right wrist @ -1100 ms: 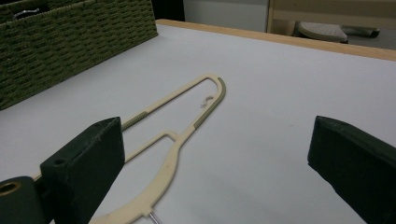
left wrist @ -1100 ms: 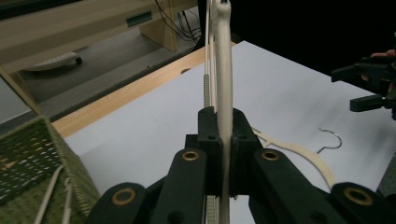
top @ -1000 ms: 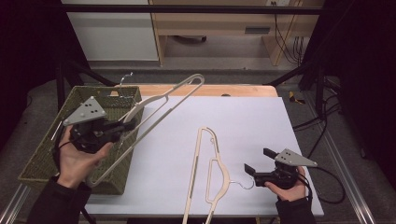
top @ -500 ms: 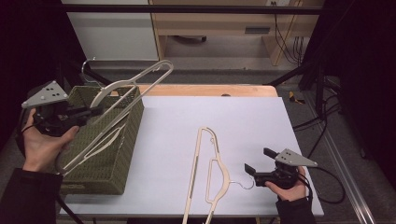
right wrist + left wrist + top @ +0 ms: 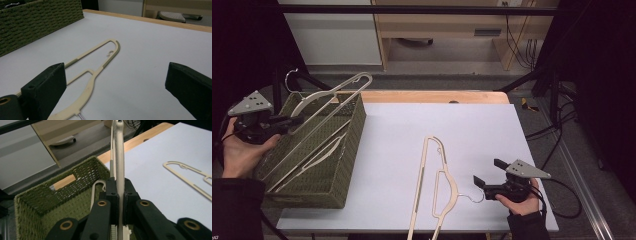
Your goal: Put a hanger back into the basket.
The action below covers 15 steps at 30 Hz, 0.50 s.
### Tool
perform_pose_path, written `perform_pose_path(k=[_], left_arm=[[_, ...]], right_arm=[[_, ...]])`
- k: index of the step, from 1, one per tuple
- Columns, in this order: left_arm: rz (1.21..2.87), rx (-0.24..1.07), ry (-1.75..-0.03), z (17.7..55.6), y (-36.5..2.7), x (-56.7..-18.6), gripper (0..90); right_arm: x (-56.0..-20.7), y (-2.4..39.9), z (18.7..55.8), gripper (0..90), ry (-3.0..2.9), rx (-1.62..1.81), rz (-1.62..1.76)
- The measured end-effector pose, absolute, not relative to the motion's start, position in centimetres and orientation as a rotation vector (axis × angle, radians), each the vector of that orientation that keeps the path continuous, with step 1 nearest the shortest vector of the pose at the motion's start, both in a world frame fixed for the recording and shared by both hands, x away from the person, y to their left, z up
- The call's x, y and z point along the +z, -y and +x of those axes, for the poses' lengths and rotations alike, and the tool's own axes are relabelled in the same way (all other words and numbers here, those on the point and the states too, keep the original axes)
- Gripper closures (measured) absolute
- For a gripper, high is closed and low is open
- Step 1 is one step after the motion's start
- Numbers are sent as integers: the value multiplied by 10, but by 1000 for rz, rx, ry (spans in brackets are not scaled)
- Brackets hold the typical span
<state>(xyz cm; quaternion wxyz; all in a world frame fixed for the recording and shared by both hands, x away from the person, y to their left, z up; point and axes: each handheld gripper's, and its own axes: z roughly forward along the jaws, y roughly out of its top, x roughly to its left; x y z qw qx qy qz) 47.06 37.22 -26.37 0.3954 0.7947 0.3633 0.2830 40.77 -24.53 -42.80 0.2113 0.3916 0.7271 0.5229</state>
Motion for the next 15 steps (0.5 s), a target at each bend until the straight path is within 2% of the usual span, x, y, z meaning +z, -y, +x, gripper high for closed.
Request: perform_pose_path(k=[15], left_arm=[[2046, 769, -1007, 479, -407, -294, 858]], right_arm=[[-429, 245, 408, 40, -2029, 1448, 1085]])
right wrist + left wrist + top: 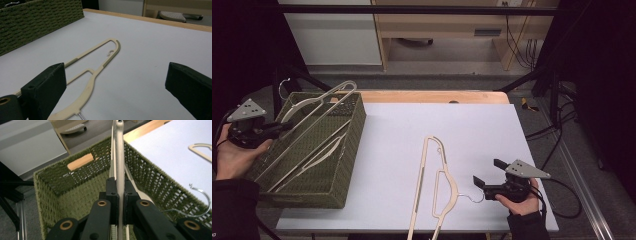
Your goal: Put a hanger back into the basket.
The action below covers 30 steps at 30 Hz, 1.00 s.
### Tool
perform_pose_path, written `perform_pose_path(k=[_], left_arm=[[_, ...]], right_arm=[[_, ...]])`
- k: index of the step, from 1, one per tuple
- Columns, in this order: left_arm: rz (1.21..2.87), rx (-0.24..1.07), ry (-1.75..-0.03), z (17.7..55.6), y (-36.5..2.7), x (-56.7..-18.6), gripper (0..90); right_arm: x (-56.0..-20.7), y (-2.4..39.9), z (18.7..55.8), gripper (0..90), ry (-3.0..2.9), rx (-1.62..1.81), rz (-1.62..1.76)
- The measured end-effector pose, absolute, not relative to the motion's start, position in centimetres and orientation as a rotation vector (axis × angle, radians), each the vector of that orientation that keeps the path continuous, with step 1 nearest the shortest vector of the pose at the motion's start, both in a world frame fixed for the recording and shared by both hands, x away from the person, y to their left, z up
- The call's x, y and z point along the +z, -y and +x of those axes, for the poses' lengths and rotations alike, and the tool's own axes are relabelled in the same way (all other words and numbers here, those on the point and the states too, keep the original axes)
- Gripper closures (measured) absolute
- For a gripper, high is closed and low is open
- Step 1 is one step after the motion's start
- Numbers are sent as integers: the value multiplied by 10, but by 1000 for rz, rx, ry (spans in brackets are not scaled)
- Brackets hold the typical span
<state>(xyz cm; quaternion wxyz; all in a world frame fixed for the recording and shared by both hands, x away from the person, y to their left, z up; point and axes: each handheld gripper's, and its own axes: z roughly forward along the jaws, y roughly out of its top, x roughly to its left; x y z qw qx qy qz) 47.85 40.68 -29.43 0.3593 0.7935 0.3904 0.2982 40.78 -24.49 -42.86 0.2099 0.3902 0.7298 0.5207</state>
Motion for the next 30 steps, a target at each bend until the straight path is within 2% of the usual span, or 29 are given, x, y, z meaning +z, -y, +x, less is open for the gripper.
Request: perform_pose_path(k=[23, 30], left_arm=[[2192, 858, -1007, 483, -410, -349, 858], [2267, 831, -1004, 486, -407, -372, 857]], right_arm=[[-429, 244, 408, 39, -2030, 1444, 1083], [-429, 244, 408, 39, -2030, 1445, 1081]])
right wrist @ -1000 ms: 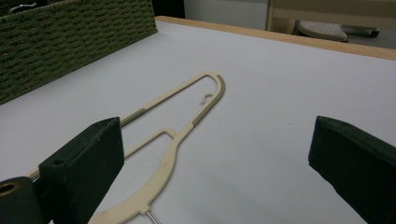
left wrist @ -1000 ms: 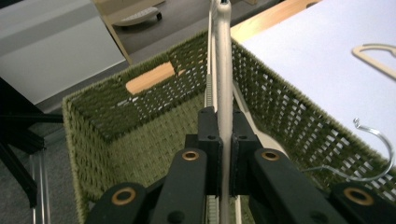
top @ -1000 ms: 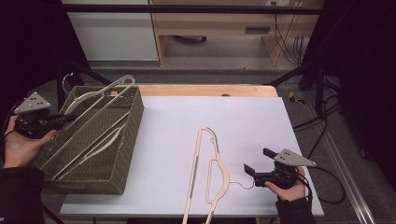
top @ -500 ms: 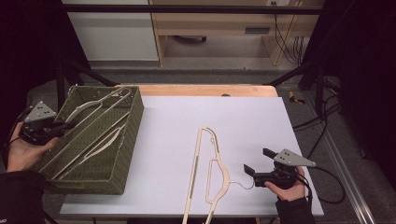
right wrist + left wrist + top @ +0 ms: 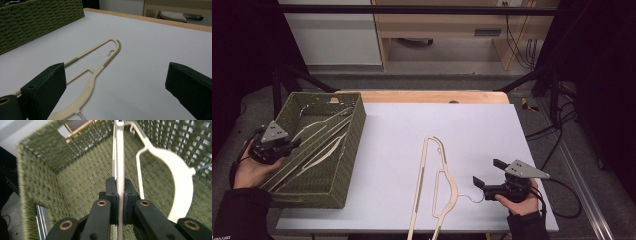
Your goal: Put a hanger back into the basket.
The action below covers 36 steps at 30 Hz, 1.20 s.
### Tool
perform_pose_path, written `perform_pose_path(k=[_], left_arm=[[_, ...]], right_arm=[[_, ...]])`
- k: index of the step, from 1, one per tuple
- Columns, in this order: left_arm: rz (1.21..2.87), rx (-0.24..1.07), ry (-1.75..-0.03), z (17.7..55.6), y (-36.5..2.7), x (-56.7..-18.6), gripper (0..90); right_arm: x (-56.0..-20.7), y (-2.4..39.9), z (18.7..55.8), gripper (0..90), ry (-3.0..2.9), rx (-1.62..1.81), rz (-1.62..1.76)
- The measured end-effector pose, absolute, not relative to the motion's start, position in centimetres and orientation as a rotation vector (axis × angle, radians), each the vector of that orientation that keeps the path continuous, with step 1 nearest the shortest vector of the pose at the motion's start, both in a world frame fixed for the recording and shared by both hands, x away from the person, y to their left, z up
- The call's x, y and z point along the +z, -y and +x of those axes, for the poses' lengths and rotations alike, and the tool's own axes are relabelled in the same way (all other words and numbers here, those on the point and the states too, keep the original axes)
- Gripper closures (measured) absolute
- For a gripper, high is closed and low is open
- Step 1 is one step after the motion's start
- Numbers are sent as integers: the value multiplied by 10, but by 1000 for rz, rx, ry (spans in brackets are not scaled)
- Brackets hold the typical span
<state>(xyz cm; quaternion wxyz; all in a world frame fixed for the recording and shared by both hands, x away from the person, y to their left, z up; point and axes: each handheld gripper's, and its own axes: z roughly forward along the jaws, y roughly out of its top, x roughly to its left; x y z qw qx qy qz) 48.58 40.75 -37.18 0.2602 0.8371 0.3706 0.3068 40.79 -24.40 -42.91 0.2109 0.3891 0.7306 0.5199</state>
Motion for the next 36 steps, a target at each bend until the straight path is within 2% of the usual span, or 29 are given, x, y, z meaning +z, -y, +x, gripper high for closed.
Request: perform_pose_path(k=[12, 24, 28, 32, 36], left_arm=[[2323, 655, -1051, 484, -403, -387, 816], [2360, 550, -1012, 480, -389, -391, 593], [2367, 567, -1002, 478, -386, -391, 562], [2357, 547, -1006, 476, -387, -387, 474], [2321, 579, -986, 471, -385, -382, 446]], right_arm=[[-430, 243, 408, 44, -2044, 1444, 1076], [-430, 242, 407, 49, -2052, 1448, 1065], [-430, 241, 407, 51, -2052, 1451, 1064], [-429, 242, 407, 52, -2056, 1451, 1060], [-429, 242, 407, 53, -2054, 1455, 1061]])
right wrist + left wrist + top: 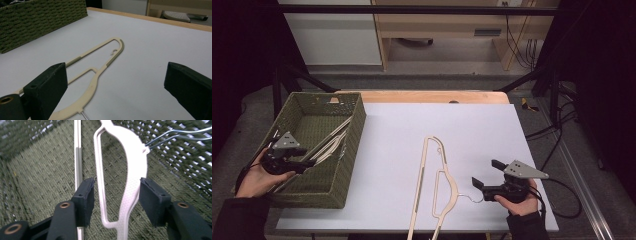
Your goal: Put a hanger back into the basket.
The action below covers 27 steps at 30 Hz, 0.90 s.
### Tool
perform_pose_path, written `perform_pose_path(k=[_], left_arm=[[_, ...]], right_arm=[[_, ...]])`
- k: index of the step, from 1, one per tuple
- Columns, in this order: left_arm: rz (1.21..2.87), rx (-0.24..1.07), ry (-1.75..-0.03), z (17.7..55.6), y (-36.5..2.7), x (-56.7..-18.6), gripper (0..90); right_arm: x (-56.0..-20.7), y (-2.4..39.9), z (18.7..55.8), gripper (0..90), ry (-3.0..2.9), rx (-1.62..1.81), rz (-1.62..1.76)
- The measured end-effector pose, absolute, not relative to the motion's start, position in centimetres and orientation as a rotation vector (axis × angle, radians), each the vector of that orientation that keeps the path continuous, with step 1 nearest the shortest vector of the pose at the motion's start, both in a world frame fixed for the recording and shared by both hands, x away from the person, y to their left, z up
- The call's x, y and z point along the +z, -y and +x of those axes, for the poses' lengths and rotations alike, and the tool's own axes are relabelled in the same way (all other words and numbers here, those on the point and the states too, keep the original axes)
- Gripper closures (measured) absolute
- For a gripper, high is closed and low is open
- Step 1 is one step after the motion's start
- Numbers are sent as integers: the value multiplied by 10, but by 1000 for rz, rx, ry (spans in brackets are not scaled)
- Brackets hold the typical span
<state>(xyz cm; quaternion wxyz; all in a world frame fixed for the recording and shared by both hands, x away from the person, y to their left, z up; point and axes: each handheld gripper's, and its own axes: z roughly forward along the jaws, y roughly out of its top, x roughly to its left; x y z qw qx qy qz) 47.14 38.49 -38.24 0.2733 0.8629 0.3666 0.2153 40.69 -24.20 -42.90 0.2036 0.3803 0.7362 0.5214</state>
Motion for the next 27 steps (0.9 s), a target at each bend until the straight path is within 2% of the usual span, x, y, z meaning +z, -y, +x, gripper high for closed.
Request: perform_pose_path(k=[9, 14, 19, 27], left_arm=[[2187, 620, -949, 457, -373, -360, 313], [2080, 638, -909, 444, -350, -349, 202], [1992, 621, -848, 430, -320, -338, 138], [1896, 592, -798, 414, -273, -341, 124]], right_arm=[[-429, 242, 407, 57, -2060, 1453, 1054], [-430, 241, 408, 60, -2069, 1448, 1045], [-432, 241, 409, 72, -2082, 1449, 1034], [-433, 241, 408, 93, -2102, 1441, 1020]])
